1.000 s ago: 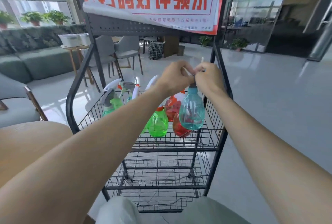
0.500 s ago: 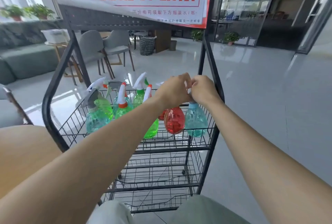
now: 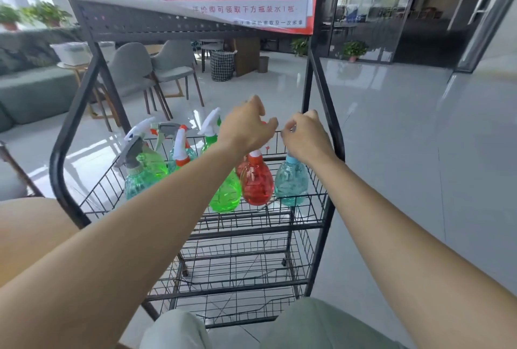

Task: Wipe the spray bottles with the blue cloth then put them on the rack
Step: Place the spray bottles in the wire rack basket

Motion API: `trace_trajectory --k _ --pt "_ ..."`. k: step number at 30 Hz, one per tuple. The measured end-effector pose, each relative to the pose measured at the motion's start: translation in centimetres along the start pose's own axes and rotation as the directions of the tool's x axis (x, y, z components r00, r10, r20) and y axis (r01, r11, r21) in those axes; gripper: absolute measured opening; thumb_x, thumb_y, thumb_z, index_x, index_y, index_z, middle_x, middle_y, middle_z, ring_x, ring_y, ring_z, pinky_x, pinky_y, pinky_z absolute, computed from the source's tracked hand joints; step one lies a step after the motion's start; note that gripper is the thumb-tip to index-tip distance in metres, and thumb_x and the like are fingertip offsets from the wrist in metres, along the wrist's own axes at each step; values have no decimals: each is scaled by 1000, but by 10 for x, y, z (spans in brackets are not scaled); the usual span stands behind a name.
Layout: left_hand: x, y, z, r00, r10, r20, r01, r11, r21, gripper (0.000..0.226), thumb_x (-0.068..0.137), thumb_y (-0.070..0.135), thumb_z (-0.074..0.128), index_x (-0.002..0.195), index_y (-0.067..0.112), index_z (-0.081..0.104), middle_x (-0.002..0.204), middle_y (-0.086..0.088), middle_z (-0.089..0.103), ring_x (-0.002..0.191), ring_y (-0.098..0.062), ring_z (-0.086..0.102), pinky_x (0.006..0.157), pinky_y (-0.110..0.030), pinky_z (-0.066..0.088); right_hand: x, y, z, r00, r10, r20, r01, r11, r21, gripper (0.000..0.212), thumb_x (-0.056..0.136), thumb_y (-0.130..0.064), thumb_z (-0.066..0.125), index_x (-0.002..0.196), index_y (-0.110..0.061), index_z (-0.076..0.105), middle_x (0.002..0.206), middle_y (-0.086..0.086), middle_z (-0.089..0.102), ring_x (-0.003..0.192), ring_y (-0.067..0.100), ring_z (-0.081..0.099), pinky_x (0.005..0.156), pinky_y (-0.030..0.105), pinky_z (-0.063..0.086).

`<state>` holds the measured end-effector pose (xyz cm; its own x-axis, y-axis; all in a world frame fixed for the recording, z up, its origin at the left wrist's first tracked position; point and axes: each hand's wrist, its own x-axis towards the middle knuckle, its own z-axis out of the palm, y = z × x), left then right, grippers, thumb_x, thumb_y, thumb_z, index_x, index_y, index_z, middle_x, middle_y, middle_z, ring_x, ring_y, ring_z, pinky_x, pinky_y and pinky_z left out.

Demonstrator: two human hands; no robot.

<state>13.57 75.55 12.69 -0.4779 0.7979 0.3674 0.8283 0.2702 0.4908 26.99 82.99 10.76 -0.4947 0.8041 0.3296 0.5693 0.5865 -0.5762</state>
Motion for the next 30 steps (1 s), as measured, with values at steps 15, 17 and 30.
trace_trajectory --k 15,17,30 --pt "0 -5 -17 897 93 432 -91 996 -25 33 82 -1 54 85 24 77 68 14 66 52 8 56 49 -11 39 26 -1 38 995 103 -5 -103 995 6 25 81 13 50 81 -3 70 93 24 66 81 50 44 62 39 43" --pt "2 -6 -16 887 131 443 -132 991 -28 36 80 -2 54 83 26 76 70 9 68 49 5 55 45 -10 36 29 0 42 994 106 -27 -106 994 -3 24 83 12 51 80 -3 69 81 24 61 76 50 40 54 42 38" --pt "18 -28 -4 912 85 400 -67 996 -60 21 92 19 58 87 16 78 84 -3 76 85 -25 68 70 -35 54 34 1 58 996 51 -74 -39 987 156 32 98 7 50 114 -11 72 117 14 62 101 30 58 75 32 40"
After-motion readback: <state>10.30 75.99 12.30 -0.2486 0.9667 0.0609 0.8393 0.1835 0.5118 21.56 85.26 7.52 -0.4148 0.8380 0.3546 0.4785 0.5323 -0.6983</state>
